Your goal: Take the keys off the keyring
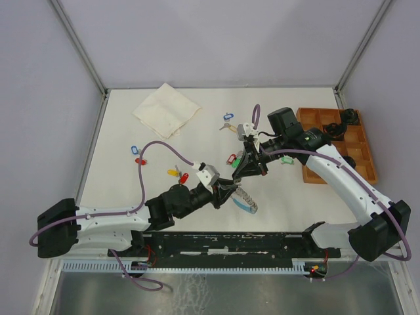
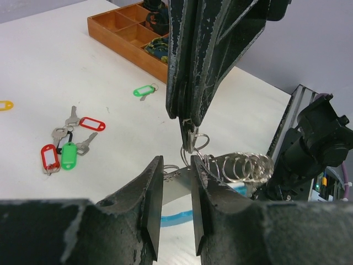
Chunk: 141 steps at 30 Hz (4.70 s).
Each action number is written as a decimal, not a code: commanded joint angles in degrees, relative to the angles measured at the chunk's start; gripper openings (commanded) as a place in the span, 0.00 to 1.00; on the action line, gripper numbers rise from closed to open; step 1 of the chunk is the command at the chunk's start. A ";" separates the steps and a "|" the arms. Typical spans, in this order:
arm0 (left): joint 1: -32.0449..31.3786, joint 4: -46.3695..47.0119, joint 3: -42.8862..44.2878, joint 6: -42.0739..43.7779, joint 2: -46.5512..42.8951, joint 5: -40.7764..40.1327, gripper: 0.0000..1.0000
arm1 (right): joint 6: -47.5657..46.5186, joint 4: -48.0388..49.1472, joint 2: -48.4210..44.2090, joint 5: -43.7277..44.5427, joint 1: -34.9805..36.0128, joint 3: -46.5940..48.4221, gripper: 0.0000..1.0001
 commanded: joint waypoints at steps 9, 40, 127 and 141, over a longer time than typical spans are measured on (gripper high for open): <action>-0.32 -0.75 0.63 0.37 -3.63 -0.87 0.37 | 2.15 4.13 -2.01 -0.24 -0.32 0.15 0.01; -0.28 -5.01 1.43 -4.50 -3.57 0.65 0.36 | 3.00 5.07 -2.12 0.32 -0.44 -0.17 0.01; -1.34 -12.46 9.12 -1.52 1.81 -12.03 0.38 | 16.74 17.18 -2.61 8.39 -0.40 -4.02 0.01; -1.71 -8.88 9.60 0.28 3.19 -13.73 0.39 | 16.90 17.31 -2.64 8.45 -0.48 -4.10 0.01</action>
